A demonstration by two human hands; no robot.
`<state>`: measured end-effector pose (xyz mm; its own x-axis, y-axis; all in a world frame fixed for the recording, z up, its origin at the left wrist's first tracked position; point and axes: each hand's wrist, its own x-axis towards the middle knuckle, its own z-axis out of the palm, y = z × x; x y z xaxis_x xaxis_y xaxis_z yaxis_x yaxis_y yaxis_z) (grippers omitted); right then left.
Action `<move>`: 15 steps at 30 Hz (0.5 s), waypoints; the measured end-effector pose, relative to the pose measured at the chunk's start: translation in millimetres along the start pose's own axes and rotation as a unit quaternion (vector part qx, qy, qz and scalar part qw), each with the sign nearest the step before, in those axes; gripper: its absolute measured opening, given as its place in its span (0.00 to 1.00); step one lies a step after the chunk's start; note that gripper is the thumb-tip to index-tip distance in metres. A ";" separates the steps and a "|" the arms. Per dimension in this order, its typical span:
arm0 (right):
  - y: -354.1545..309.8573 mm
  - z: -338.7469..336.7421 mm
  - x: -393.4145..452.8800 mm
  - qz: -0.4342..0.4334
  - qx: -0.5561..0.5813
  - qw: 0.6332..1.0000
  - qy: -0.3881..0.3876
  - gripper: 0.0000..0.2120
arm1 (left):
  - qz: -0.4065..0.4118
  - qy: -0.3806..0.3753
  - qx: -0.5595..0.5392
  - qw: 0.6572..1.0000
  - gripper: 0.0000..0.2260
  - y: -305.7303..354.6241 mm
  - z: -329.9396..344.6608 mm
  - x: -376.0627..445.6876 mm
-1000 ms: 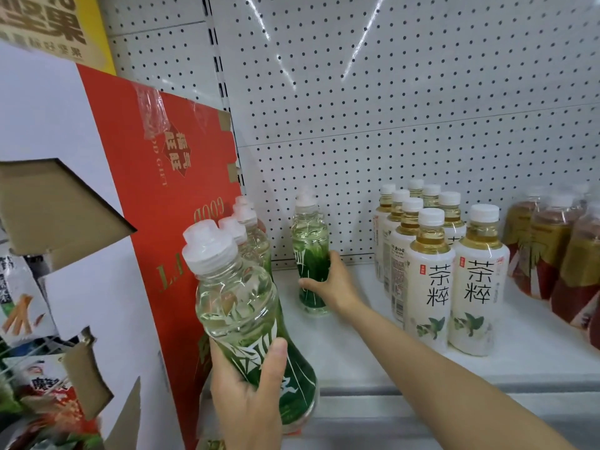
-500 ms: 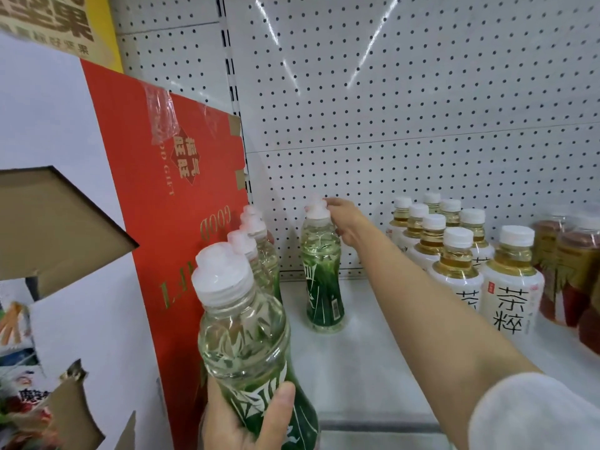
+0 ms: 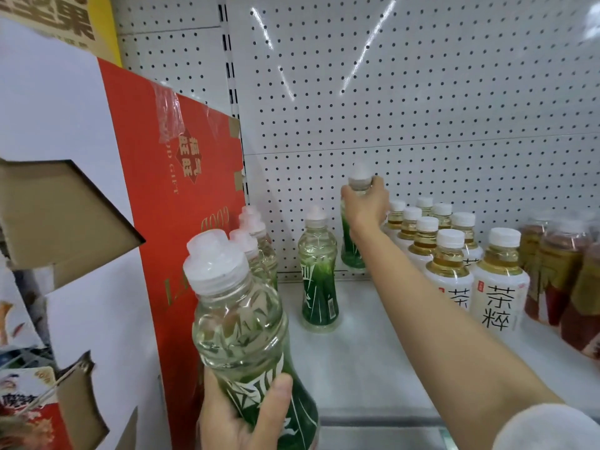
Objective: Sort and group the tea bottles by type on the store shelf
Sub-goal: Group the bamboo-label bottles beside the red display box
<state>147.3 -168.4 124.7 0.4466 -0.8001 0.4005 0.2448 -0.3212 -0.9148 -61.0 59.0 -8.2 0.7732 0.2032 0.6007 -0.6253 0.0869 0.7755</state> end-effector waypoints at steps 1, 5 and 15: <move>-12.9 -8.8 -0.9 -0.016 0.016 1.000 0.004 0.15 | 0.003 -0.014 -0.040 0.999 0.35 -8.1 -13.6 4.7; -65.1 -49.9 -17.7 -0.101 0.057 0.993 0.006 0.13 | -0.026 -0.047 -0.021 0.998 0.38 -17.3 -14.4 -1.2; -68.4 -99.9 -74.2 0.036 0.136 0.960 -0.243 0.11 | -0.120 -0.042 -0.076 0.989 0.36 -25.5 -0.1 -8.5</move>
<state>11.5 -137.6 152.3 0.8031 -0.4636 0.3742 0.3842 -0.0769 -0.9200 -51.6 55.2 -33.1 0.9030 0.0788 0.4224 -0.4273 0.2695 0.8630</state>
